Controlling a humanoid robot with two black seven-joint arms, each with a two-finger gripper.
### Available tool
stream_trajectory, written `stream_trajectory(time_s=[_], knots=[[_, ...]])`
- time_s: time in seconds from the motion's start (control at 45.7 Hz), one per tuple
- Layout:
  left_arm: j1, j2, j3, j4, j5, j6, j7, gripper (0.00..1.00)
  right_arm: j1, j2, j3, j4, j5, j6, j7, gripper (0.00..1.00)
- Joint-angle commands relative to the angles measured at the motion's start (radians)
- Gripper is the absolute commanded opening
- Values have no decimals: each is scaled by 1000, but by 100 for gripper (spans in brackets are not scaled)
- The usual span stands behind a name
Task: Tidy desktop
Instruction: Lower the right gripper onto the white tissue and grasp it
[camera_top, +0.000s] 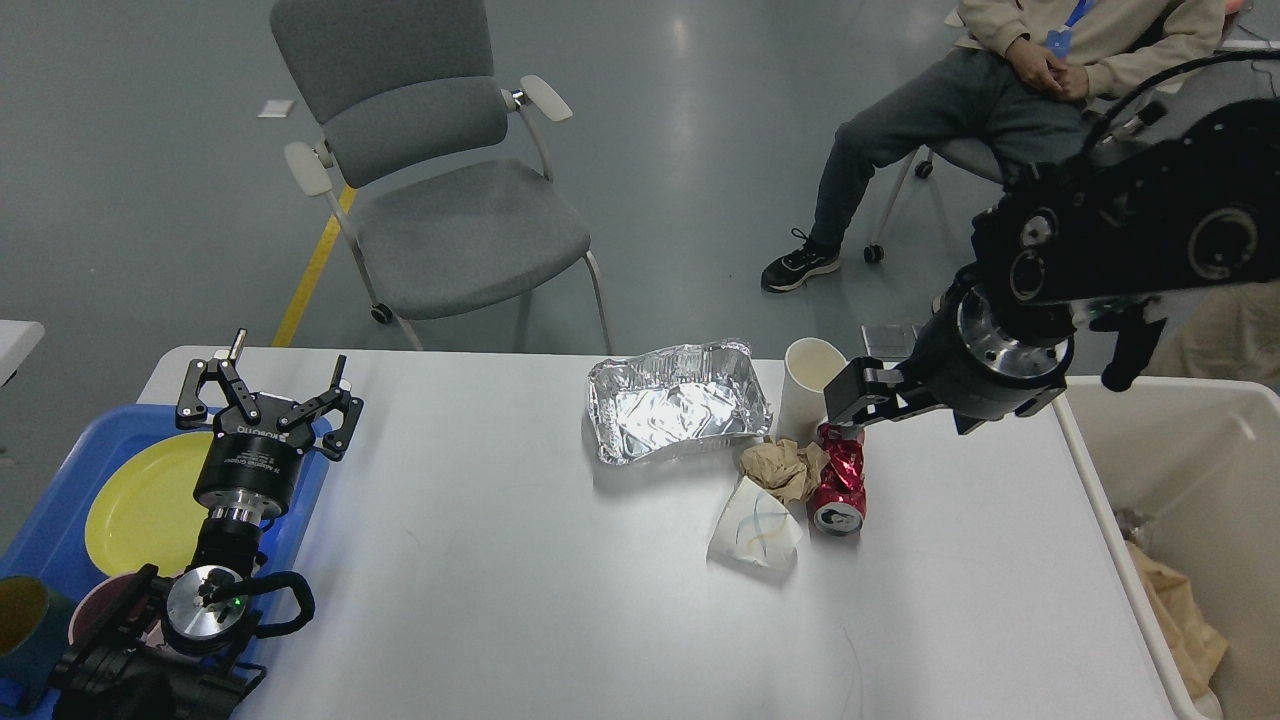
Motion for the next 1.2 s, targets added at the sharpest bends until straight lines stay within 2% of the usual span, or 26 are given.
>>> stream_trajectory(time_s=[0.0, 0.306, 0.459, 0.743, 0.896, 0.962, 1.093, 1.18], knots=[[0, 1, 0, 0, 0, 0, 1, 96, -184, 4, 91, -130, 1, -14, -1, 100], [0, -1, 0, 0, 0, 0, 1, 96, -670, 90, 188, -521, 9, -36, -1, 100], [0, 1, -1, 0, 0, 0, 1, 96, -810, 107, 238, -645, 10, -73, -1, 100], [0, 1, 0, -1, 0, 0, 1, 96, -920, 115, 298, -682, 12, -171, 0, 95], [0, -1, 0, 0, 0, 0, 1, 96, -965, 123, 338, -717, 46, -182, 0, 89], [0, -1, 0, 0, 0, 0, 1, 96, -977, 123, 344, -733, 69, -191, 0, 83], [0, 1, 0, 0, 0, 0, 1, 96, -985, 132, 344, -737, 86, -236, 2, 81], [0, -1, 0, 0, 0, 0, 1, 96, -991, 133, 344, -737, 89, -260, 5, 74]])
